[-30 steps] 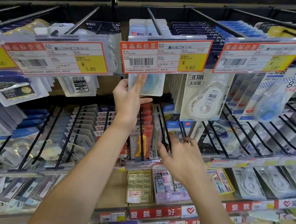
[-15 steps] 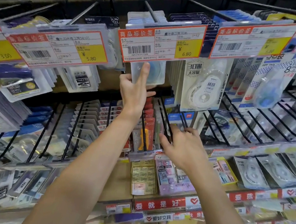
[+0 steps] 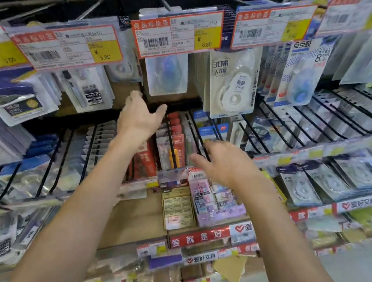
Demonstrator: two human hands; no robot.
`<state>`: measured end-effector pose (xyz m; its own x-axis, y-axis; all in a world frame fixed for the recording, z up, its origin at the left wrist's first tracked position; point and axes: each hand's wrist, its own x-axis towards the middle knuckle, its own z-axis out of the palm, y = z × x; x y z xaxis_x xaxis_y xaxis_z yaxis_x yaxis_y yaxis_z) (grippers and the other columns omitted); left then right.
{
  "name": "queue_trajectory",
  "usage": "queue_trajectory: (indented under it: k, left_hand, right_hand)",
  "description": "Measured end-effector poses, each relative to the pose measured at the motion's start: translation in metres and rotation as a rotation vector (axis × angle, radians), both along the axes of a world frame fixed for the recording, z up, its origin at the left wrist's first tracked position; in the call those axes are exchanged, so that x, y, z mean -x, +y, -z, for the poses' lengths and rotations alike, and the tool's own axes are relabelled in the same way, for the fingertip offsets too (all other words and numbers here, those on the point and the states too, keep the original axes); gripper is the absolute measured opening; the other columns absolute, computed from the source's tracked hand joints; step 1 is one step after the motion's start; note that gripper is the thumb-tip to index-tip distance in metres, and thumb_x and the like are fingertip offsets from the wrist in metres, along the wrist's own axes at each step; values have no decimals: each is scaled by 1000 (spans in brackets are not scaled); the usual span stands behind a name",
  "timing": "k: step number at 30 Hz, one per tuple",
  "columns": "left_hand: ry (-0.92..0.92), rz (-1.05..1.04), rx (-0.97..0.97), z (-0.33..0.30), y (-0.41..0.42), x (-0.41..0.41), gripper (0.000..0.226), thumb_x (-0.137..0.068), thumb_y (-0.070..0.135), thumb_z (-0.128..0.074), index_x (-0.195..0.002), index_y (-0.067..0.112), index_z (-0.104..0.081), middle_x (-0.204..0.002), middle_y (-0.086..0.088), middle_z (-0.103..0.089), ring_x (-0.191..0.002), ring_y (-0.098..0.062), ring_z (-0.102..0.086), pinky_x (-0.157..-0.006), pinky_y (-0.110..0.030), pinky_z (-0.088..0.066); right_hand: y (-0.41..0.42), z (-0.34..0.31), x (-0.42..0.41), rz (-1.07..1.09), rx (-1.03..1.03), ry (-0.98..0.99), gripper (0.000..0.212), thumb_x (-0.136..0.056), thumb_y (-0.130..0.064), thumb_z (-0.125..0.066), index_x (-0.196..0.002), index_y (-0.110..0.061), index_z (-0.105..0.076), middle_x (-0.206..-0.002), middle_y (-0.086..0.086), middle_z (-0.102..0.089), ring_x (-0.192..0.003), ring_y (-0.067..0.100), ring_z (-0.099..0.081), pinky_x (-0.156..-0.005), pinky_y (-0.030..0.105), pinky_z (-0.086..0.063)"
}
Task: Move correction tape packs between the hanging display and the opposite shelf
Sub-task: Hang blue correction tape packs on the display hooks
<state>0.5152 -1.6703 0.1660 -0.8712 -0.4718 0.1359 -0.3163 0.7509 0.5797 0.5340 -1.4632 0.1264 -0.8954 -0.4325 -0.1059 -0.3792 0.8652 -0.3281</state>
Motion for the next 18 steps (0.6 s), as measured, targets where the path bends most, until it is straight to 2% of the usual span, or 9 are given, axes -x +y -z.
queue_trajectory:
  k: [2,5,8,12,15,16,18]
  left_hand:
    - [-73,34,135,-3,-3,-22,65,-95,49,-61,-138,5,-40,-140,-17,-51,-129,-37,-50,-102,-45,-43]
    - [-145,167,344,-6,2,-60,54,-96,50,-58,-129,8,-51,-127,-16,-59,-117,-38,-56,-92,-46,-47]
    - [-139,262,488,-6,18,-101,46,-98,49,-54,-122,10,-58,-117,-14,-63,-108,-37,-60,-83,-43,-47]
    - [-148,357,504,4,44,-149,40,-100,47,-51,-121,14,-58,-111,-8,-65,-103,-31,-62,-71,-36,-39]
    - [-155,473,446,22,60,-172,34,-101,46,-51,-110,14,-59,-102,-6,-64,-96,-29,-63,-66,-35,-41]
    - [-182,516,417,29,65,-177,34,-100,45,-52,-109,13,-60,-102,-6,-64,-97,-29,-63,-68,-37,-44]
    - [-286,577,411,41,75,-187,38,-101,44,-52,-120,13,-60,-113,-9,-65,-105,-31,-63,-78,-40,-49]
  right_hand:
    - [7,-5,-12,21,19,43,58,-99,-61,-42,-120,-10,-60,-122,10,-63,-117,29,-56,-95,42,-49]
    - [17,-16,-39,42,35,75,55,-102,-52,-44,-137,-11,-54,-140,9,-54,-133,26,-44,-106,38,-39]
    - [28,-18,-69,66,36,77,57,-103,-52,-44,-145,-15,-47,-144,5,-49,-135,23,-42,-107,37,-39]
    - [41,-3,-108,69,75,98,52,-101,-48,-50,-140,-13,-53,-138,6,-55,-127,27,-51,-98,41,-48]
    - [50,12,-134,81,20,51,51,-101,-45,-51,-141,-12,-52,-138,8,-56,-125,29,-54,-98,42,-47]
    - [53,17,-144,97,-2,10,51,-101,-44,-51,-140,-12,-52,-136,9,-57,-122,29,-55,-95,42,-48]
    - [62,28,-162,123,-44,-56,47,-101,-44,-51,-135,-11,-54,-131,10,-59,-117,31,-57,-91,42,-50]
